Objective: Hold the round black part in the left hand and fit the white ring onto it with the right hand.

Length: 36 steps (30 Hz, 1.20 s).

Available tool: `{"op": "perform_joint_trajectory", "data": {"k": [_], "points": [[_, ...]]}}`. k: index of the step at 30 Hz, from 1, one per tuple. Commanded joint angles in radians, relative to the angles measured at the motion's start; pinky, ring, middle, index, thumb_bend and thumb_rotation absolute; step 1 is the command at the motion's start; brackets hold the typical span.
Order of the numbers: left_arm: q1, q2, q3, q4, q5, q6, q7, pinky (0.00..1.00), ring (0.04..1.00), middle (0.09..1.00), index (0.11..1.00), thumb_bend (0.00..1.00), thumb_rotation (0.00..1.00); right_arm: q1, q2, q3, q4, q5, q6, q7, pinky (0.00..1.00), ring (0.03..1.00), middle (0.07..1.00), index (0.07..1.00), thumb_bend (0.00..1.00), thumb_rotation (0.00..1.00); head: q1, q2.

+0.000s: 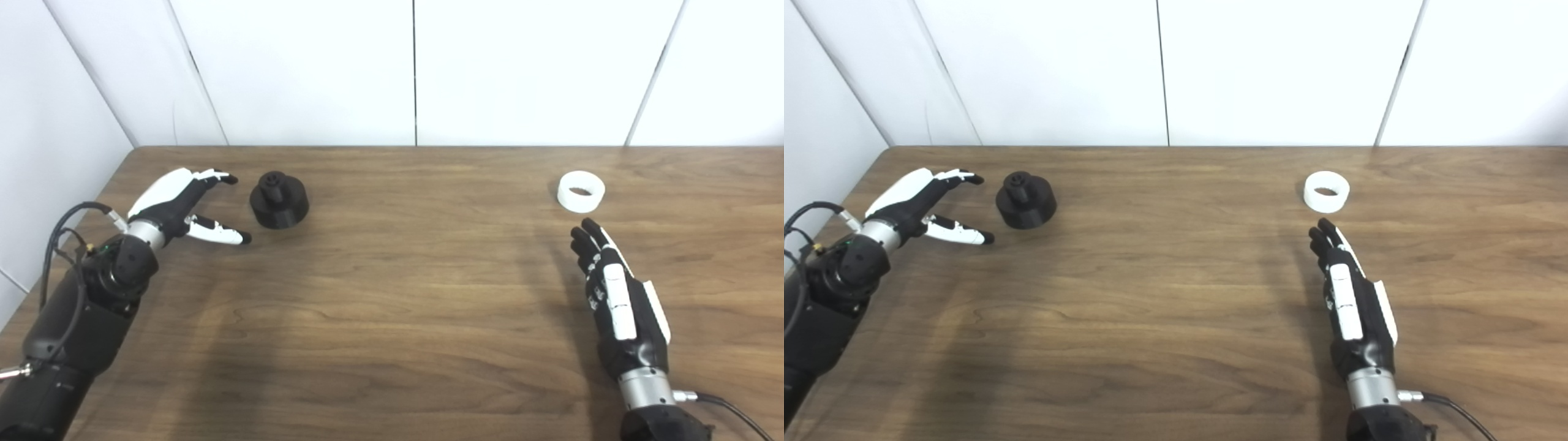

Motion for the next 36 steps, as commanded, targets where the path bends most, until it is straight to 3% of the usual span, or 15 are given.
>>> {"op": "perform_joint_trajectory", "data": {"k": [1, 10, 14, 24, 36], "points": [[-0.068, 0.038, 0.008, 0.002, 0.018, -0.019, 0.008, 0.89, 1.000, 0.978, 0.871, 0.95, 0.32, 0.058, -0.006, 0.004, -0.011, 0.004, -0.044, 0.011, 1.00, 0.950, 0.910, 0.922, 0.54, 0.91, 0.001, -0.002], [-0.102, 0.024, 0.010, 0.017, 0.013, -0.004, -0.012, 0.87, 1.000, 0.981, 0.862, 0.94, 0.28, 0.063, -0.002, 0.007, -0.008, -0.004, -0.048, 0.008, 1.00, 0.941, 0.904, 0.921, 0.54, 0.90, -0.005, -0.004], [-0.118, 0.021, 0.000, 0.039, 0.015, -0.027, -0.013, 0.87, 1.000, 0.967, 0.843, 0.93, 0.24, 0.064, -0.002, 0.006, -0.006, -0.002, -0.049, 0.009, 1.00, 0.946, 0.902, 0.921, 0.55, 0.89, -0.006, -0.005], [-0.169, 0.021, -0.035, 0.102, 0.021, -0.001, -0.068, 0.89, 1.000, 0.975, 0.864, 0.98, 0.33, 0.064, -0.001, 0.003, -0.003, -0.001, -0.060, 0.008, 1.00, 0.945, 0.900, 0.924, 0.54, 0.90, -0.012, -0.007], [-0.196, 0.001, -0.062, 0.127, 0.037, 0.021, -0.083, 0.87, 1.000, 0.980, 0.879, 0.95, 0.30, 0.061, 0.001, -0.003, 0.001, 0.008, -0.064, 0.008, 1.00, 0.949, 0.903, 0.925, 0.54, 0.90, -0.014, -0.011]]}}
